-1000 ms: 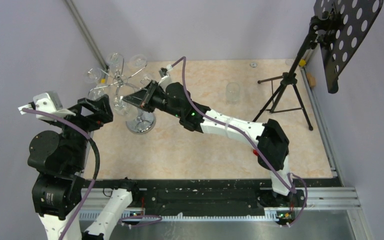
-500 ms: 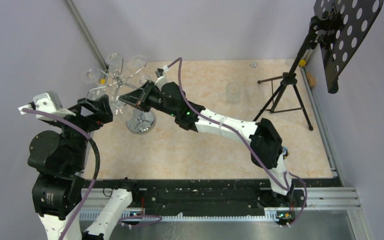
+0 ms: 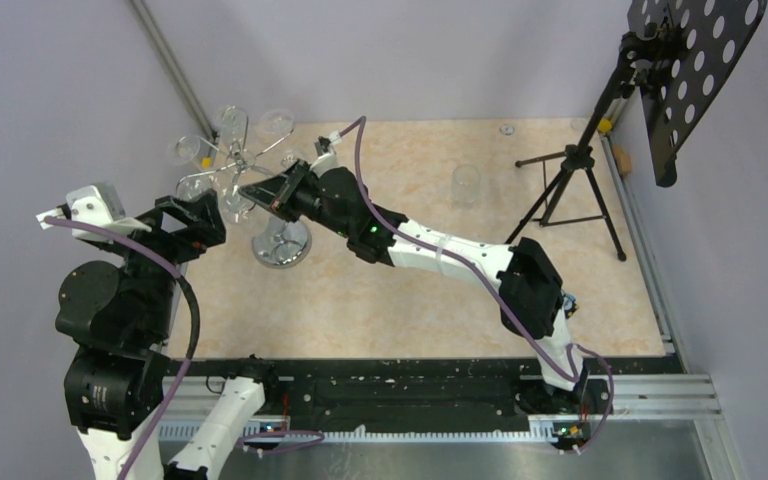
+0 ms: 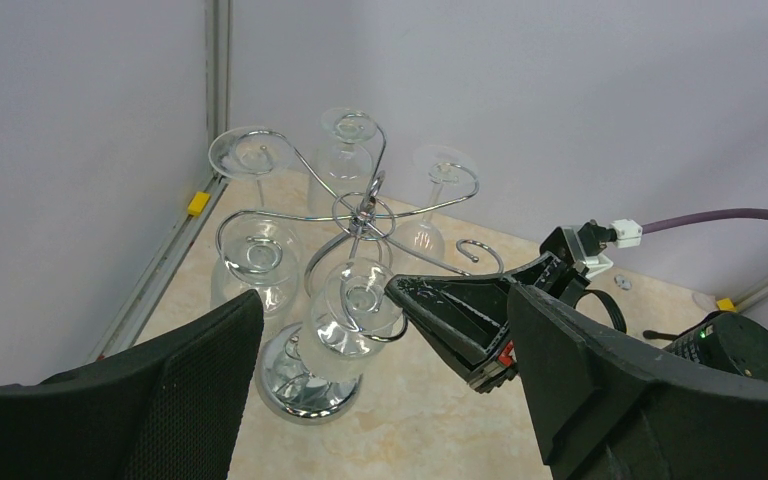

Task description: Take the wine glass off the wine glass rack

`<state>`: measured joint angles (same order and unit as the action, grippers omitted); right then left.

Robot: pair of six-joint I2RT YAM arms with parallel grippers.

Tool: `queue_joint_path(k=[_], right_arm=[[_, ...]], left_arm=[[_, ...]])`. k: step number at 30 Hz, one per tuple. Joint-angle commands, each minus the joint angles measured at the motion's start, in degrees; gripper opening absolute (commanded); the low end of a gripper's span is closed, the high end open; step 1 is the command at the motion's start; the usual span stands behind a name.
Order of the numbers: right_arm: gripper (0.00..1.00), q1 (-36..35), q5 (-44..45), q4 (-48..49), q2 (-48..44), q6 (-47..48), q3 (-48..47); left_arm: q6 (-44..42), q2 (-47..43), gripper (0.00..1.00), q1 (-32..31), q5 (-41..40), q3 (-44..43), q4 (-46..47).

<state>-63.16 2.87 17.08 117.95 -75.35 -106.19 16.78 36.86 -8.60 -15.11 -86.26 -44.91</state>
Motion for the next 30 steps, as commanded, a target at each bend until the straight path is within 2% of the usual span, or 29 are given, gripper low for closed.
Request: queue_joint_path(k=[1, 13, 17, 24, 30], right_arm=[[0.0, -1.0, 5.0, 6.3, -1.8, 1.0, -2.1], [0.0, -0.9, 12.9, 3.8, -2.5, 2.0, -3.2], [0.0, -0.9, 14.5, 5.8, -4.3, 2.3, 0.0], [0.0, -0.9, 14.9, 7.3, -7.5, 3.3, 4.3], [0.0, -0.4, 15.4, 7.3, -9.7, 2.8, 7.2]], left_arm=[[-0.4, -0.1, 0.95, 0.3, -0.6, -0.8, 1.0], [-0.1, 0.2, 0.95, 0.3, 0.5, -0.7, 0.8], [0.5, 0.6, 0.95, 0.3, 1.3, -1.1, 0.1], [1.7, 4.6, 0.95, 0.3, 11.3, -3.4, -3.4], [2.5, 5.5, 0.95, 0.3, 13.3, -1.9, -2.7]])
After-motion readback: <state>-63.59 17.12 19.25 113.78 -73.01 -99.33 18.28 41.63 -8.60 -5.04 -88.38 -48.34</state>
